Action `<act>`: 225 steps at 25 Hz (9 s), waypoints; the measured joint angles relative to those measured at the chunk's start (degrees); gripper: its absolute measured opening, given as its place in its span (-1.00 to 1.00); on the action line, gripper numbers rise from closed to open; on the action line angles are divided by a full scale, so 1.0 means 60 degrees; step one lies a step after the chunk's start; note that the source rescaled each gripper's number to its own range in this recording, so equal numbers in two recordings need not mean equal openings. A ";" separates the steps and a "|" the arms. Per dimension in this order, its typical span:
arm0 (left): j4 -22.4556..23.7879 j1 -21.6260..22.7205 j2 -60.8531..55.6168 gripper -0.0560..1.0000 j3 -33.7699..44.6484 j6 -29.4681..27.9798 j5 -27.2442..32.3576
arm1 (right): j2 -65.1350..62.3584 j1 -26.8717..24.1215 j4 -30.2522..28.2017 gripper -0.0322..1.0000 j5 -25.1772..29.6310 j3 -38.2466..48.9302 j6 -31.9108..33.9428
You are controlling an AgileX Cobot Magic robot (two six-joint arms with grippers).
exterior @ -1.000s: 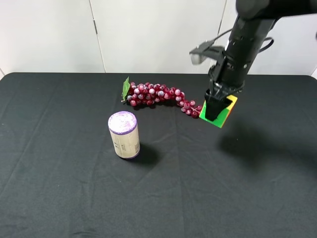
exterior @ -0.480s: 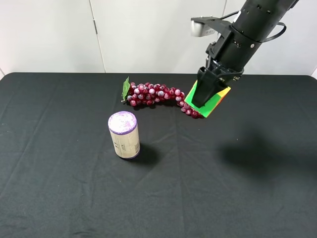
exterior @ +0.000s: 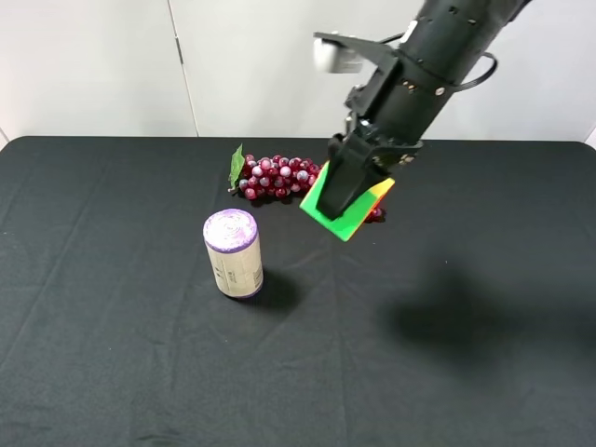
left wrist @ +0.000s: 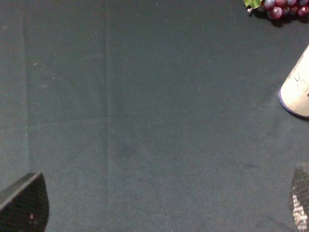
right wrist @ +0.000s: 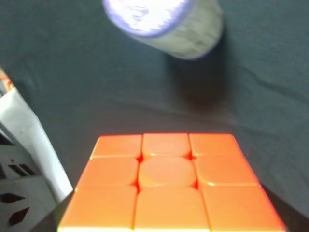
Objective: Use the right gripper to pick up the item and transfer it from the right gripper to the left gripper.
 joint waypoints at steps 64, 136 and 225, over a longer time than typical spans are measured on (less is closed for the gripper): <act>0.0767 -0.3260 0.7732 0.96 -0.4130 0.1934 -0.0734 | 0.0000 0.0779 0.1205 -0.93 0.0087 -0.1542 0.2409; 0.1762 -0.8432 1.3705 -0.86 -0.5932 0.1061 -0.6266 | 0.0010 0.0215 0.1636 -0.93 -0.0284 -0.1542 0.3474; 0.2412 -0.8432 1.1351 -0.89 -0.5922 0.0034 -0.1602 | -1.0125 -0.0634 -0.4446 1.00 -0.0046 0.5777 0.4720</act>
